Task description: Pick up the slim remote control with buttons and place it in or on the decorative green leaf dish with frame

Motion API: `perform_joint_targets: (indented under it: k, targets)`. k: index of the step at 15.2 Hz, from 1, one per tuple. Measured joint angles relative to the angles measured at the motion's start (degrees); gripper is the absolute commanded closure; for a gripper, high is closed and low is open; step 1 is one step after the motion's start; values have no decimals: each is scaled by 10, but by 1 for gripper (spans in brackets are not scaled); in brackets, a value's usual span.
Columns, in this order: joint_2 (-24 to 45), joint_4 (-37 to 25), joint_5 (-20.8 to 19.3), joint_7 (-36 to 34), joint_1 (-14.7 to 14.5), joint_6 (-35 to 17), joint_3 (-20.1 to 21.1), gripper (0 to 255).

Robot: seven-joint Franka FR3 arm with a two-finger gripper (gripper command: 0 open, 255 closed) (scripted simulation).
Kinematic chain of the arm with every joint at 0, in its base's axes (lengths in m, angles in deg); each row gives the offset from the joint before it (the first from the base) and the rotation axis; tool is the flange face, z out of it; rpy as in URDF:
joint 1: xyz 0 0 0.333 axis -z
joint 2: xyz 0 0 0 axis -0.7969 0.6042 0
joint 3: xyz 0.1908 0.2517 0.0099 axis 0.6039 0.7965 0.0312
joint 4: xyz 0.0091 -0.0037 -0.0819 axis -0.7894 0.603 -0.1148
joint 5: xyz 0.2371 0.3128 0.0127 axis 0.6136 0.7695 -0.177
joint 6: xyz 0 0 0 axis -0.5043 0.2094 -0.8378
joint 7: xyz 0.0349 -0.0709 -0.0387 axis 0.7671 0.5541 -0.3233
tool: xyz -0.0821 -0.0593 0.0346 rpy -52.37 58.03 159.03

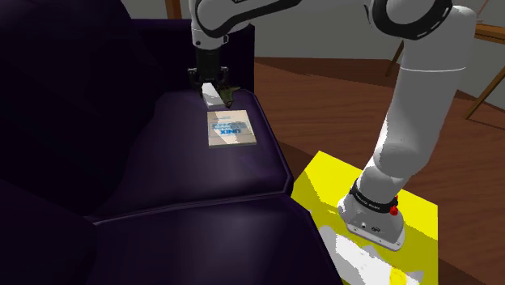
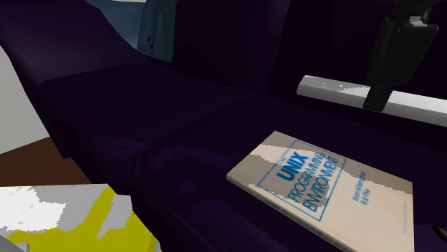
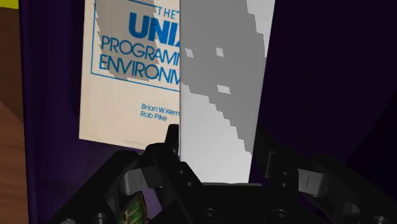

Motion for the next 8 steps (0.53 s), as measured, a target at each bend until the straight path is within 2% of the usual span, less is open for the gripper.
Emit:
perform_joint_targets:
  k: [8]
  targets:
    - [64,-88,-11,84,46,25,-34,255]
